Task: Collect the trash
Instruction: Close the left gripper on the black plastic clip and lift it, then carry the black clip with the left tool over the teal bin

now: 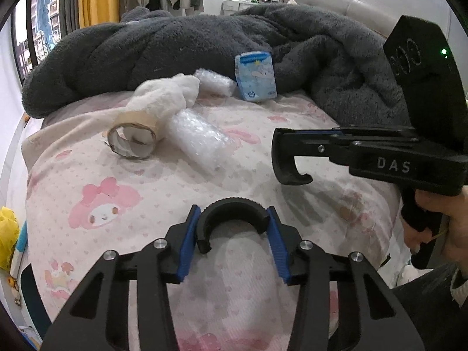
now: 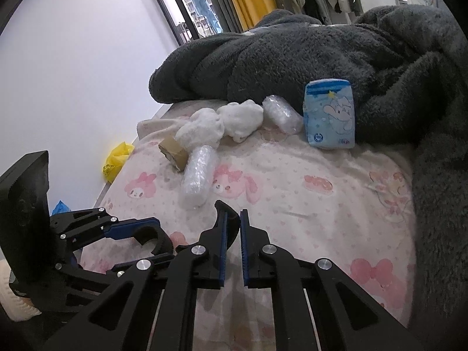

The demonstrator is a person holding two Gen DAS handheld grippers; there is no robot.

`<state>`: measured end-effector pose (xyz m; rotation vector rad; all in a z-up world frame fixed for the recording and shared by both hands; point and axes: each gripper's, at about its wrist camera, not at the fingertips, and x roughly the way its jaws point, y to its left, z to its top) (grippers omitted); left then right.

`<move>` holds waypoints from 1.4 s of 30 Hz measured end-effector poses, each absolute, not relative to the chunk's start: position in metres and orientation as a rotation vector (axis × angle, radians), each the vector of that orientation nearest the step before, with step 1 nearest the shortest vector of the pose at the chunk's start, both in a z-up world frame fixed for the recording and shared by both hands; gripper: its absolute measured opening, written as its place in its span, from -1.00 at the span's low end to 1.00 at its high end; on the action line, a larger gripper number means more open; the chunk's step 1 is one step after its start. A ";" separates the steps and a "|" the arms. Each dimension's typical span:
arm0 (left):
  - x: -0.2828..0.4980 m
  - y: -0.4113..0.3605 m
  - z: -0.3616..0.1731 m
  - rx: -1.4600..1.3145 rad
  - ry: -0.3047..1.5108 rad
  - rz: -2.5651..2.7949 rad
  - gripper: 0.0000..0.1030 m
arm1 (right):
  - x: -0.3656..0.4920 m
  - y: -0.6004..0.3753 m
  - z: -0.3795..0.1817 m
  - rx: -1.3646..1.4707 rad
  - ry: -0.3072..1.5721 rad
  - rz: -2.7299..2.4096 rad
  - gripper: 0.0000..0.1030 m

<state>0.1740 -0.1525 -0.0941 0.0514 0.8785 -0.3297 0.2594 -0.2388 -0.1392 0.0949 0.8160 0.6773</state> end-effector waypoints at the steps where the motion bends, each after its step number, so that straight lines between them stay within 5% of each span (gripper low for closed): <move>1: 0.174 -0.151 -0.092 0.050 0.870 -0.325 -0.07 | 0.260 -0.237 -0.138 0.095 0.814 0.678 -0.84; 25: 0.162 -0.022 -0.061 -0.027 0.793 -0.108 -0.08 | 0.277 -0.113 -0.092 0.077 0.736 0.787 -0.84; 42: 0.135 0.102 -0.091 -0.105 0.868 0.094 -0.08 | 0.268 0.023 -0.079 -0.012 0.750 0.939 -0.84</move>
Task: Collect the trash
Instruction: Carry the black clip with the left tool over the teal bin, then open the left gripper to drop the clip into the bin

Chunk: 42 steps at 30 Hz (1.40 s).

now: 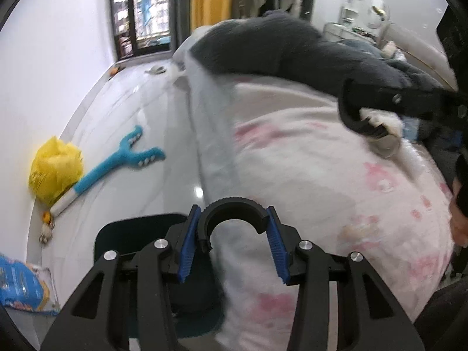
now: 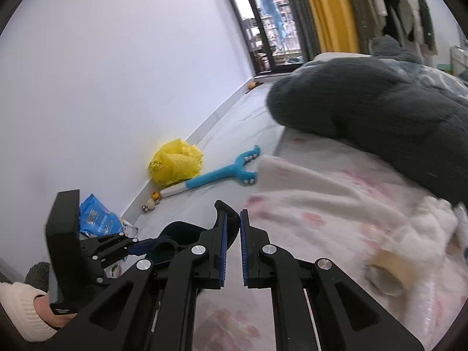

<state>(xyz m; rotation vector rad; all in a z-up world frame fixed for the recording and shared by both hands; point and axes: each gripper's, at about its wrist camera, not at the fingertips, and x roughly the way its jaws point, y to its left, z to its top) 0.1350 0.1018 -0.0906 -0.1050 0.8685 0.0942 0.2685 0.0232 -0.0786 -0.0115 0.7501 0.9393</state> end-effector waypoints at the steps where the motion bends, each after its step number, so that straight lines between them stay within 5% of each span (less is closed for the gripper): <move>1: 0.133 0.110 -0.094 -0.109 0.877 0.110 -0.08 | 0.268 0.029 -0.079 -0.017 0.753 0.945 -0.84; 25: 0.081 0.243 -0.207 -0.299 1.222 0.251 -0.04 | 0.228 0.181 -0.121 -0.196 0.907 1.035 -0.84; 31: 0.071 0.253 -0.207 -0.302 1.230 0.260 0.28 | 0.224 0.209 -0.136 -0.230 0.946 1.043 -0.84; 42: 0.055 0.277 -0.182 -0.291 1.131 0.271 0.33 | 0.224 0.243 -0.175 -0.272 1.034 1.018 -0.84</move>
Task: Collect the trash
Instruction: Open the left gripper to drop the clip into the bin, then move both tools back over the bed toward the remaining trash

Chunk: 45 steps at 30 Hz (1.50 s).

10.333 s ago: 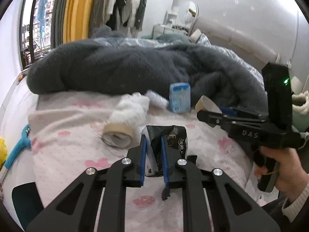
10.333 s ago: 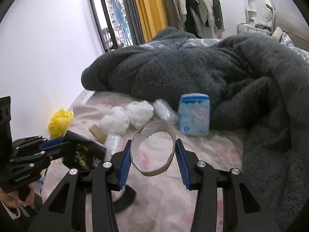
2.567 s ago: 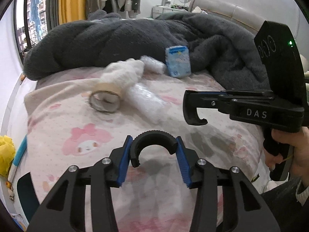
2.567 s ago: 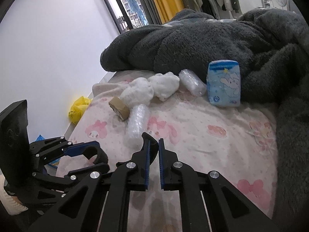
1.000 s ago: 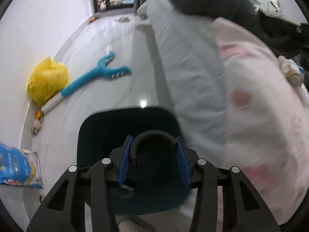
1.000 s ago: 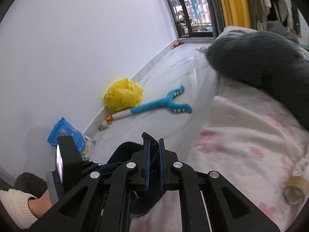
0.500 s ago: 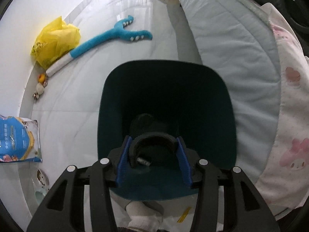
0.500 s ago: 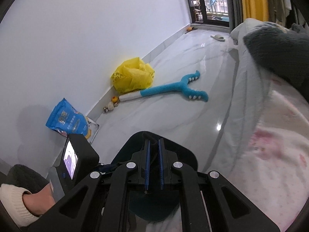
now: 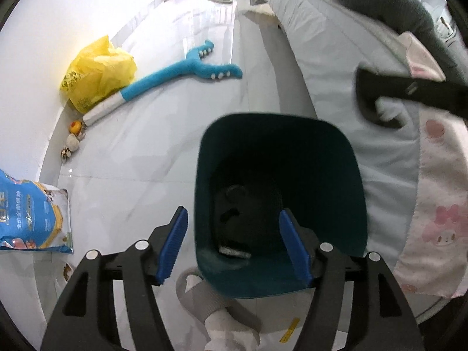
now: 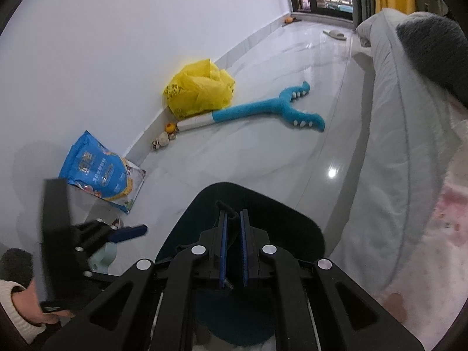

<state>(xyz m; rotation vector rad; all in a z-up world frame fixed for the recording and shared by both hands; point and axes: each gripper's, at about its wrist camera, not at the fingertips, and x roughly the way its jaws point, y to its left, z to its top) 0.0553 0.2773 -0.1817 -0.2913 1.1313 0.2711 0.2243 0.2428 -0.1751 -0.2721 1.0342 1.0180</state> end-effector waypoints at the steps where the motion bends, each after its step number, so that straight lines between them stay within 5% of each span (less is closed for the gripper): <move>1: 0.054 0.278 -0.178 -0.290 1.118 0.271 0.33 | 0.224 0.246 -0.179 -0.278 1.042 1.017 -0.84; 33: 0.035 0.286 -0.066 -0.227 0.812 0.298 0.68 | 0.210 0.274 -0.288 -0.460 1.329 0.897 -0.82; 35: 0.034 0.286 -0.059 -0.223 0.797 0.294 0.70 | 0.208 0.271 -0.288 -0.456 1.339 0.908 -0.57; 36: 0.034 0.286 -0.055 -0.222 0.787 0.292 0.71 | 0.207 0.269 -0.287 -0.454 1.338 0.913 -0.05; 37: 0.034 0.285 -0.049 -0.221 0.772 0.289 0.73 | 0.207 0.268 -0.284 -0.451 1.330 0.917 0.17; 45: 0.040 0.270 -0.020 -0.168 0.701 0.288 0.76 | 0.195 0.257 -0.249 -0.418 1.264 0.992 0.16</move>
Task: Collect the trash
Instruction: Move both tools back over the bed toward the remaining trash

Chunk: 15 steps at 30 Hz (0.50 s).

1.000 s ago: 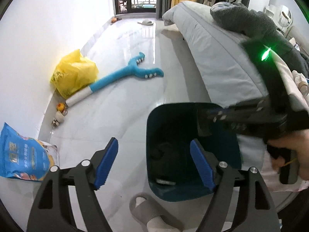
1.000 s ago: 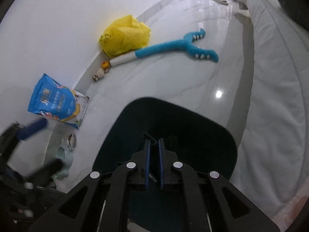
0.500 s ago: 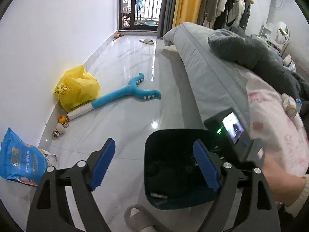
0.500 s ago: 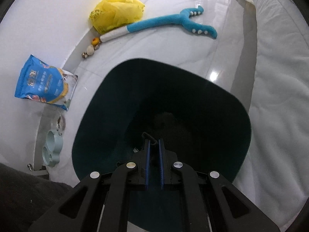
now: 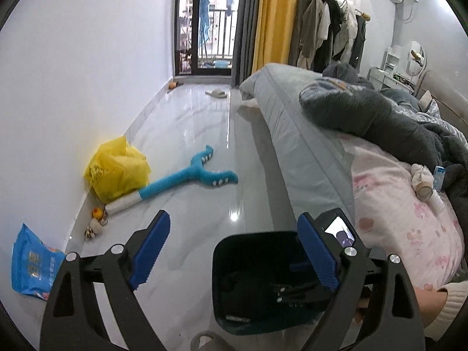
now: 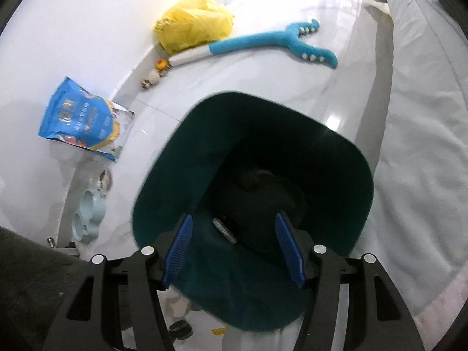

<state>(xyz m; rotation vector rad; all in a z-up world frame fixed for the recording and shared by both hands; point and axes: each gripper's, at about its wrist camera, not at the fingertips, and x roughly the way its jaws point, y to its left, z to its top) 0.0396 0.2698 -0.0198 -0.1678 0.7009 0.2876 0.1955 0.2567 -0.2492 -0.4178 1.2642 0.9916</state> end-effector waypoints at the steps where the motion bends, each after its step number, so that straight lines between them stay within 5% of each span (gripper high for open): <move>1: 0.041 0.267 -0.017 -0.162 0.694 0.287 0.76 | 0.194 0.254 -0.242 -0.409 1.248 1.004 0.16; 15: 0.072 0.208 0.015 -0.153 0.607 0.197 0.82 | 0.218 0.168 -0.148 -0.272 0.963 0.979 0.30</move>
